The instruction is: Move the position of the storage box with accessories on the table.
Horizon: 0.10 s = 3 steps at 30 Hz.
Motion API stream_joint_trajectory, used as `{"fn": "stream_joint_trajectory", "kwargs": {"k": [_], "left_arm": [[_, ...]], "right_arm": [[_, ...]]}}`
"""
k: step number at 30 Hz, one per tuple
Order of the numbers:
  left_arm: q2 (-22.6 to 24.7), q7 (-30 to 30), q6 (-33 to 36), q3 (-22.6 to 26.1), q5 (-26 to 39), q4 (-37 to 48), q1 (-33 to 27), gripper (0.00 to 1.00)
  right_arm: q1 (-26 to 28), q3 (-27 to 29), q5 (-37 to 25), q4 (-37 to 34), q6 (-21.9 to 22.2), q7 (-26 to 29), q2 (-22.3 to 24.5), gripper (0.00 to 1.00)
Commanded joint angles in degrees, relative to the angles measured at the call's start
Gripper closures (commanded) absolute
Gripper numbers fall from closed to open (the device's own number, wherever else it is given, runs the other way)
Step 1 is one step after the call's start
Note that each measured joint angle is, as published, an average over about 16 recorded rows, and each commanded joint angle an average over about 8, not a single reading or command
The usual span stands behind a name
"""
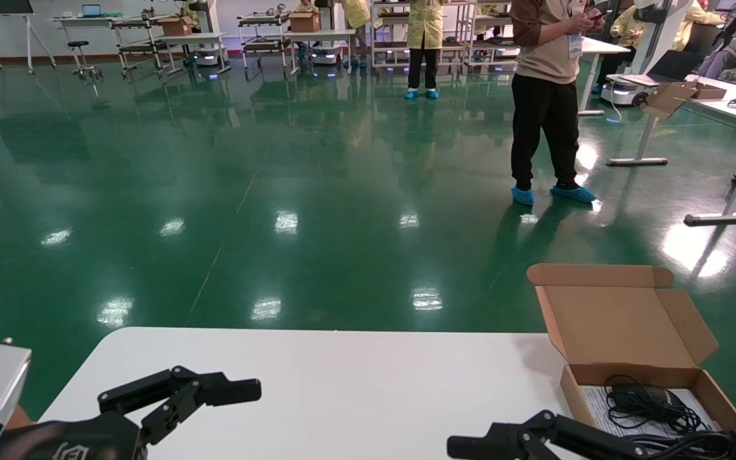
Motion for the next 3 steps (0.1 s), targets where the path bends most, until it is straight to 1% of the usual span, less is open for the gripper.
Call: {"fn": "stream_joint_trajectory", "kwargs": {"k": [1, 3], "left_arm": [[0.0, 0.0, 0.0, 0.0, 0.0, 0.0, 0.0, 0.00], [0.0, 0.0, 0.0, 0.0, 0.0, 0.0, 0.0, 0.00]], "right_arm": [[-1.3, 0.8, 1.3, 2.1, -0.6, -0.6, 0.3, 0.00], [-1.3, 0.8, 1.4, 2.1, -0.6, -0.6, 0.3, 0.00]]}}
